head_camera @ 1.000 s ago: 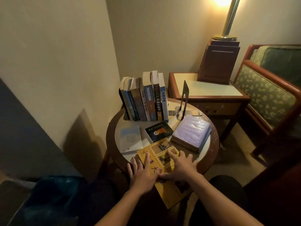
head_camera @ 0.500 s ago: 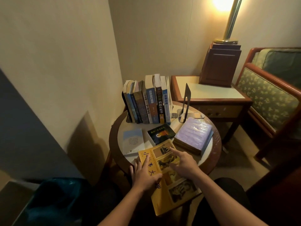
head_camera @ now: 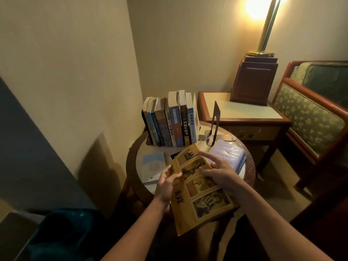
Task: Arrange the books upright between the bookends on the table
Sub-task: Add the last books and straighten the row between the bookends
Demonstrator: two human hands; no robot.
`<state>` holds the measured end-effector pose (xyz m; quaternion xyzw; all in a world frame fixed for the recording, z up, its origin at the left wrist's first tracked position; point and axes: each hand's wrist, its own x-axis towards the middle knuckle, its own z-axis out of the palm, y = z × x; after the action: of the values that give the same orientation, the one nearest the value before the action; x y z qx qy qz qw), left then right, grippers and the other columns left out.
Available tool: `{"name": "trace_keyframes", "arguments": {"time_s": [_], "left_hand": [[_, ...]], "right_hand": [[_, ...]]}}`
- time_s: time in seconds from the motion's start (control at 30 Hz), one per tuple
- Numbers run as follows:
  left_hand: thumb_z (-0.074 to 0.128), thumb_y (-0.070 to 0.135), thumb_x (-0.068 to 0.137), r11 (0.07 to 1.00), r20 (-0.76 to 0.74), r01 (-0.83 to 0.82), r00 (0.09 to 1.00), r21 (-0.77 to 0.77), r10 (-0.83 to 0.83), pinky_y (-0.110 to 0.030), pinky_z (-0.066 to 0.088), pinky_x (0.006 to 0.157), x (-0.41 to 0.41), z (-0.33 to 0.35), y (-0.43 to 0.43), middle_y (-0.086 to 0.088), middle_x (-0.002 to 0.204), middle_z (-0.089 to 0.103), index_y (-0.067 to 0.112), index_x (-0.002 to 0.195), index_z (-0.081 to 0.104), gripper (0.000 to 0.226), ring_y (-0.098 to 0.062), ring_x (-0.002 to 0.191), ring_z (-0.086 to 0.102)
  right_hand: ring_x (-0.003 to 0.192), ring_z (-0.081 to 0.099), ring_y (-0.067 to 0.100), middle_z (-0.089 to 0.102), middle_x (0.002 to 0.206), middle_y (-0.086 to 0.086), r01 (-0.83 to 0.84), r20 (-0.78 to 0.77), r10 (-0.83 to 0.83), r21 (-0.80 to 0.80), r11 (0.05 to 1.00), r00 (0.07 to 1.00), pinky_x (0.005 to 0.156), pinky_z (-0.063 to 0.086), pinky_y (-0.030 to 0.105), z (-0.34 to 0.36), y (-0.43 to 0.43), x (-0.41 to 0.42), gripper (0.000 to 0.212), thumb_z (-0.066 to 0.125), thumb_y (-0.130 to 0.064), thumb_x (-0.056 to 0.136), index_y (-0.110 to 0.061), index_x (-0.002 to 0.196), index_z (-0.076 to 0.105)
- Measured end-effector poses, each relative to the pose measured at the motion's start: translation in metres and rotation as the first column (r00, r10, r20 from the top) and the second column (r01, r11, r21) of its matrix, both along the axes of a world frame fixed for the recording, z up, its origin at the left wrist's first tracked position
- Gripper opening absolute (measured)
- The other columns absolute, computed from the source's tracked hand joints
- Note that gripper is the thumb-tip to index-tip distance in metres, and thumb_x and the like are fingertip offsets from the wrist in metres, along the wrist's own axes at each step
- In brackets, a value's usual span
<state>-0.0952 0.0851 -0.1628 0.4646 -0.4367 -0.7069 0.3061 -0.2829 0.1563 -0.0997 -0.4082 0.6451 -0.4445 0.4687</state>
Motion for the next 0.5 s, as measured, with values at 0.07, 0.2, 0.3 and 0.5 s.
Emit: {"name": "trace_keyframes", "arguments": {"time_s": [0.07, 0.2, 0.3, 0.5], "left_hand": [[0.062, 0.014, 0.093, 0.997, -0.051, -0.081, 0.995, -0.014, 0.080, -0.043, 0.055, 0.077, 0.000, 0.013, -0.007, -0.014, 0.125, 0.065, 0.033, 0.133, 0.052, 0.045, -0.034, 0.107, 0.066], [0.053, -0.002, 0.091, 0.994, -0.105, -0.078, 0.992, -0.078, 0.070, -0.053, 0.059, 0.081, 0.000, 0.045, -0.021, -0.017, 0.114, 0.071, 0.033, 0.118, 0.064, 0.046, -0.040, 0.100, 0.070], [0.049, 0.000, 0.097, 0.980, -0.067, -0.003, 0.998, -0.200, -0.011, -0.059, 0.058, 0.087, 0.001, 0.064, -0.023, -0.014, 0.109, 0.074, 0.039, 0.121, 0.064, 0.048, -0.039, 0.096, 0.072], [0.050, 0.004, 0.102, 0.900, -0.011, 0.122, 0.990, -0.418, -0.140, -0.041, 0.062, 0.081, -0.004, 0.095, -0.025, -0.005, 0.115, 0.071, 0.039, 0.129, 0.062, 0.046, -0.024, 0.094, 0.074]], "right_hand": [[0.093, 0.074, 0.022, 0.069, 0.117, 0.007, 0.007, 0.025, -0.006, -0.037, 0.999, 1.000, 0.077, 0.062, 0.037, 0.006, 0.002, -0.004, 0.056, 0.069, -0.009, 0.092, -0.047, 0.131, 0.054], [0.089, 0.069, 0.020, 0.062, 0.106, 0.002, 0.008, -0.120, -0.017, -0.076, 0.997, 0.993, 0.067, 0.061, 0.028, 0.014, 0.003, -0.006, 0.058, 0.072, -0.006, 0.088, -0.040, 0.130, 0.050], [0.092, 0.068, 0.017, 0.061, 0.106, -0.004, -0.003, -0.189, -0.028, -0.162, 0.987, 0.981, 0.068, 0.061, 0.029, 0.018, 0.001, -0.006, 0.056, 0.075, -0.008, 0.086, -0.037, 0.126, 0.049], [0.103, 0.068, 0.015, 0.061, 0.114, -0.012, 0.105, -0.186, -0.199, -0.420, 0.901, 0.962, 0.077, 0.063, 0.038, 0.028, -0.002, -0.004, 0.043, 0.071, -0.003, 0.088, -0.028, 0.120, 0.060]]}}
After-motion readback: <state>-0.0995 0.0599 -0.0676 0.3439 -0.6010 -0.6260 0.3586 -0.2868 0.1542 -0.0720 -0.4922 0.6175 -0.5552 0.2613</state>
